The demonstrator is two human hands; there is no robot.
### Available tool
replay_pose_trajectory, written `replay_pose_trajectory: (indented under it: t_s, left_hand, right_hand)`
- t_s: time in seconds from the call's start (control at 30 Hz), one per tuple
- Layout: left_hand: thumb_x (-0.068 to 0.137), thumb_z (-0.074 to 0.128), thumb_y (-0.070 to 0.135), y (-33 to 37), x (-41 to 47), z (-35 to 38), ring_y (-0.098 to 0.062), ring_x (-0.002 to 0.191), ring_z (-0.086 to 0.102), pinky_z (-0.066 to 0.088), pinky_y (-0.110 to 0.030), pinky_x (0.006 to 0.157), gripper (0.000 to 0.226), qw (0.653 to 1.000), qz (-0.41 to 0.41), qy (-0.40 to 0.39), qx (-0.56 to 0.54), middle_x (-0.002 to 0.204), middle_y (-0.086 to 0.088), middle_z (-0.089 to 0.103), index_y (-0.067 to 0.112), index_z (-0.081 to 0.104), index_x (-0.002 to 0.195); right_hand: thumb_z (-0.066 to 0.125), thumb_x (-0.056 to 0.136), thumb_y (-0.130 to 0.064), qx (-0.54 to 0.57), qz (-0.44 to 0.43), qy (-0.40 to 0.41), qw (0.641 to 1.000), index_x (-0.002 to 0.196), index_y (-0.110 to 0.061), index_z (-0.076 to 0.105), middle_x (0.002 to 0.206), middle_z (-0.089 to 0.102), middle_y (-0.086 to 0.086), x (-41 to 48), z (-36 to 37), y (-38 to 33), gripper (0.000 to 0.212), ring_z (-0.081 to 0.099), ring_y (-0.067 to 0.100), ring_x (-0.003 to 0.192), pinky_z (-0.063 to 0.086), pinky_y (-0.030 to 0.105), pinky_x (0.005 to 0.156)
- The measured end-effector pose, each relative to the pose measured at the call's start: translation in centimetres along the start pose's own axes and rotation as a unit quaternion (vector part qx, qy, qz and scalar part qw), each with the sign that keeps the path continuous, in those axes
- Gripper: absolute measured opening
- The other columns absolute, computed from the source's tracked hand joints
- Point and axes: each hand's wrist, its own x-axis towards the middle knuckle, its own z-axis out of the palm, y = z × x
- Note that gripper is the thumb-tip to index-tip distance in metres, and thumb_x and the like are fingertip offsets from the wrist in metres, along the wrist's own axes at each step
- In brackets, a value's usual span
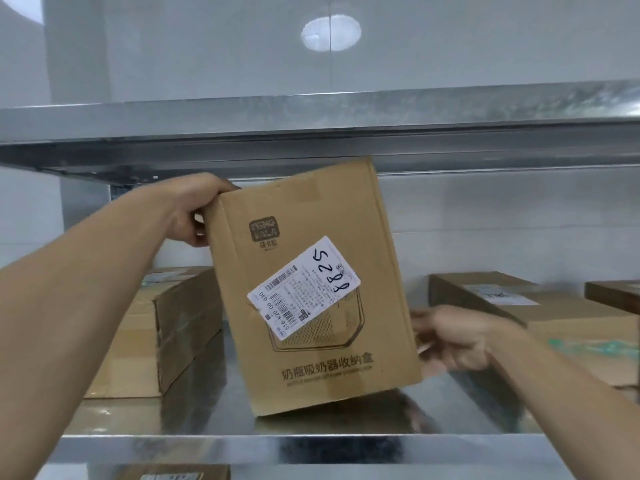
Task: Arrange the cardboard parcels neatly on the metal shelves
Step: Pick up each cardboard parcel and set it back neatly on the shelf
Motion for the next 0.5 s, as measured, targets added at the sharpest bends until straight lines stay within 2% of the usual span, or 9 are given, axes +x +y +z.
replay_pose_trajectory:
  t_s: [0.07, 0.17, 0.2, 0.27, 0.33, 0.37, 0.43, 0.5]
  left_hand:
    - [0.093, 0.067, 0.027, 0.9, -0.2, 0.7, -0.022, 0.080, 0.054, 0.047, -0.039, 0.083, 0.017, 1.000, -0.002, -0.013, 0.026, 0.086, -0.003, 0.055, 0.020, 0.059, 0.080]
    - [0.090, 0.072, 0.026, 1.8, -0.2, 1.9, -0.023, 0.084, 0.056, 0.047, -0.038, 0.079, 0.017, 0.997, -0.002, -0.048, 0.059, 0.085, -0.002, 0.055, 0.020, 0.060, 0.080]
    - [0.090, 0.072, 0.025, 2.0, -0.2, 2.2, -0.023, 0.084, 0.056, 0.047, -0.038, 0.077, 0.016, 0.996, -0.001, -0.057, 0.068, 0.085, -0.003, 0.055, 0.020, 0.060, 0.081]
    - [0.089, 0.073, 0.024, 2.3, -0.3, 2.7, -0.023, 0.084, 0.056, 0.048, -0.037, 0.076, 0.012, 0.994, 0.001, -0.070, 0.081, 0.087, -0.003, 0.056, 0.020, 0.063, 0.085]
    - [0.088, 0.074, 0.024, 2.7, -0.1, 2.5, -0.023, 0.081, 0.056, 0.049, -0.037, 0.075, 0.010, 0.992, 0.002, -0.085, 0.097, 0.086, -0.003, 0.056, 0.022, 0.065, 0.092]
    - [0.087, 0.074, 0.024, 2.8, 0.1, 2.3, -0.022, 0.079, 0.056, 0.050, -0.036, 0.074, 0.012, 0.990, 0.001, -0.093, 0.106, 0.085, -0.003, 0.056, 0.023, 0.066, 0.095]
    - [0.087, 0.075, 0.026, 2.9, 0.5, 1.8, -0.022, 0.075, 0.056, 0.053, -0.036, 0.071, 0.013, 0.987, -0.005, -0.106, 0.124, 0.081, -0.003, 0.057, 0.024, 0.067, 0.097]
    - [0.087, 0.075, 0.030, 2.5, 0.9, 1.6, -0.022, 0.074, 0.058, 0.055, -0.036, 0.068, 0.012, 0.986, -0.011, -0.108, 0.123, 0.080, -0.004, 0.058, 0.023, 0.066, 0.089]
  right_hand:
    - [0.044, 0.109, -0.011, -0.035, 0.021, 0.016, 0.999, 0.127, -0.008, 0.066, 0.122, 0.065, 0.029, 0.5, 0.3, 0.6, 0.029, 0.075, 0.034, 0.086, 0.064, 0.049, 0.079]
    - [0.042, 0.108, -0.010, -0.060, 0.019, 0.035, 0.997, 0.124, -0.003, 0.070, 0.128, 0.065, 0.030, 0.9, -0.2, 0.4, 0.033, 0.069, 0.031, 0.094, 0.057, 0.046, 0.100]
    - [0.042, 0.108, -0.009, -0.062, 0.016, 0.038, 0.997, 0.122, -0.002, 0.071, 0.127, 0.067, 0.030, 0.7, -0.3, 0.1, 0.034, 0.067, 0.031, 0.094, 0.054, 0.045, 0.103]
    - [0.041, 0.108, -0.013, -0.069, 0.002, 0.046, 0.997, 0.108, -0.004, 0.074, 0.107, 0.074, 0.025, 0.1, -0.5, -1.0, 0.035, 0.066, 0.030, 0.088, 0.050, 0.049, 0.105]
    - [0.044, 0.109, -0.029, -0.056, -0.026, 0.062, 0.996, 0.095, -0.010, 0.072, 0.089, 0.072, 0.017, -0.7, -0.3, -3.1, 0.037, 0.065, 0.028, 0.078, 0.052, 0.053, 0.100]
    - [0.045, 0.108, -0.040, -0.032, -0.044, 0.069, 0.996, 0.096, -0.011, 0.069, 0.089, 0.070, 0.016, -1.1, -0.2, -4.5, 0.039, 0.066, 0.027, 0.075, 0.056, 0.054, 0.091]
    - [0.043, 0.103, -0.059, 0.020, -0.077, 0.081, 0.994, 0.105, -0.013, 0.064, 0.095, 0.067, 0.016, -1.9, -0.3, -7.8, 0.050, 0.067, 0.029, 0.071, 0.061, 0.047, 0.067]
    - [0.041, 0.098, -0.070, 0.033, -0.093, 0.084, 0.992, 0.104, -0.014, 0.061, 0.093, 0.067, 0.017, -2.7, -0.1, -11.2, 0.059, 0.068, 0.032, 0.071, 0.060, 0.046, 0.062]
